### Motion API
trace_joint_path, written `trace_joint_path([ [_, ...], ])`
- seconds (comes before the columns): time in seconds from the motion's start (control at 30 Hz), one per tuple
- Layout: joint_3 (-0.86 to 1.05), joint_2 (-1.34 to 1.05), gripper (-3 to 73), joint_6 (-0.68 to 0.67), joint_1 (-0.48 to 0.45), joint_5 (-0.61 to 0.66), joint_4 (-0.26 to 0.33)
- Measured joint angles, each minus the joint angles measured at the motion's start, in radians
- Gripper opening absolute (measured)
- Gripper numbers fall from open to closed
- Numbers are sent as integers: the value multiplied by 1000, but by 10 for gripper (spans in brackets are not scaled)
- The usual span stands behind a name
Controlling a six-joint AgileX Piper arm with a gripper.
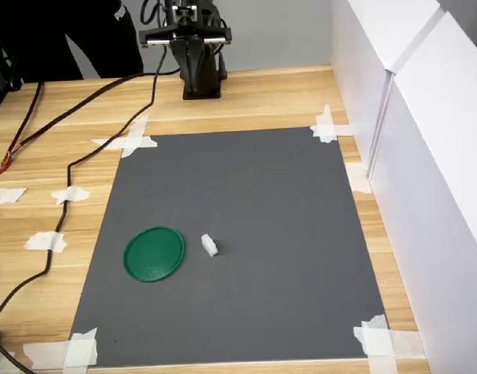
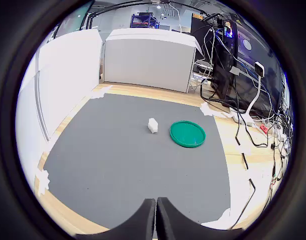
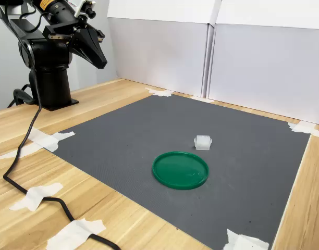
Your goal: Grasp a white terminal and put it on the green lid.
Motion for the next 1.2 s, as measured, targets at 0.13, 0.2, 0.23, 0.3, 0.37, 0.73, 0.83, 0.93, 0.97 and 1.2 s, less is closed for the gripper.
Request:
trace_joint_path([
  [0.13,0,0,-16,0,0,0,0],
  [0.2,0,0,-16,0,0,0,0],
  [0.23,0,0,-16,0,0,0,0],
  [0.3,0,0,-16,0,0,0,0],
  [0.37,0,0,-16,0,0,0,0],
  [0.73,0,0,-16,0,0,0,0],
  [0.83,0,0,-16,0,0,0,0],
  [0.93,0,0,-16,0,0,0,0],
  [0.97,0,0,-16,0,0,0,0],
  [1.2,-36,58,-16,-16,0,7,0],
])
